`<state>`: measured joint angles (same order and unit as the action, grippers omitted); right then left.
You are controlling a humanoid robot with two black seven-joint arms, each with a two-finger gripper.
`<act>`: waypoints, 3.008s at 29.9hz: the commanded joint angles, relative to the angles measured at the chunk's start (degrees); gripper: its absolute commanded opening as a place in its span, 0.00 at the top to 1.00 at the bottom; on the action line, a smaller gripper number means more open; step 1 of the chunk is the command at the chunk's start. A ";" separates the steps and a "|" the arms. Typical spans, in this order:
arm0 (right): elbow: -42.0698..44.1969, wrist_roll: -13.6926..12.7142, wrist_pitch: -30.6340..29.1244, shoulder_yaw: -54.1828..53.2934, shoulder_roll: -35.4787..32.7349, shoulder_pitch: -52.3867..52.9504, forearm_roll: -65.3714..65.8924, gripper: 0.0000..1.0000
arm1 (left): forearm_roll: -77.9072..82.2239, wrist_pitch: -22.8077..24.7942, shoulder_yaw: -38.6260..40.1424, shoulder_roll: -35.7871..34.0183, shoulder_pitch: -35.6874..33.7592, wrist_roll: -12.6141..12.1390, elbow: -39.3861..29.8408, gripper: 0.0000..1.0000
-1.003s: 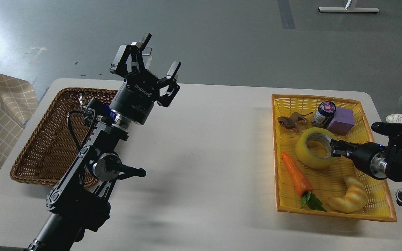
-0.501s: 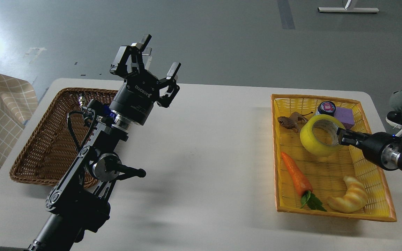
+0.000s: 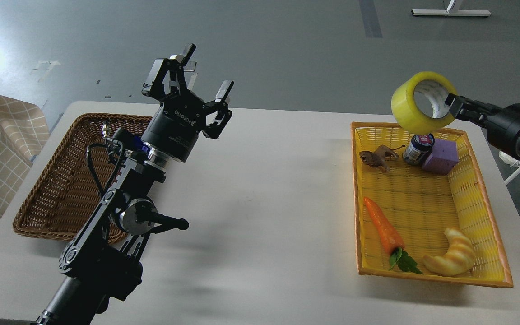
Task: Place and transfer tape with both arms
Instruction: 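Lift the tape with the right gripper and carry it toward the table center, then set the tape on the table and open the right gripper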
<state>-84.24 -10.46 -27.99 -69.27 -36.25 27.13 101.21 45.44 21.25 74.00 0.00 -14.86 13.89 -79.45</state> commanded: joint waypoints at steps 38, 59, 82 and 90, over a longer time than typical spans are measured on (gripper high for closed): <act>30.88 -0.35 -0.01 35.34 36.25 23.06 3.03 0.88 | -0.09 -0.07 1.93 -0.09 -0.17 -0.17 0.00 0.02; 35.73 -0.43 -0.01 37.45 36.25 26.48 3.12 0.88 | -0.09 -1.56 2.02 -0.35 -0.17 -0.09 -0.26 0.02; 33.62 0.36 -0.01 36.66 36.25 24.81 -2.50 0.35 | -0.09 -1.56 2.02 -0.35 -0.26 -0.09 0.00 0.02; 33.35 0.36 6.28 36.75 36.25 24.38 -8.47 0.02 | -0.09 -1.56 2.02 -0.35 -0.35 -0.09 0.00 0.02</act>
<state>-50.86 -10.11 -24.04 -32.58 0.00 51.62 96.29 45.35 19.69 76.02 -0.35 -15.13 13.80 -79.45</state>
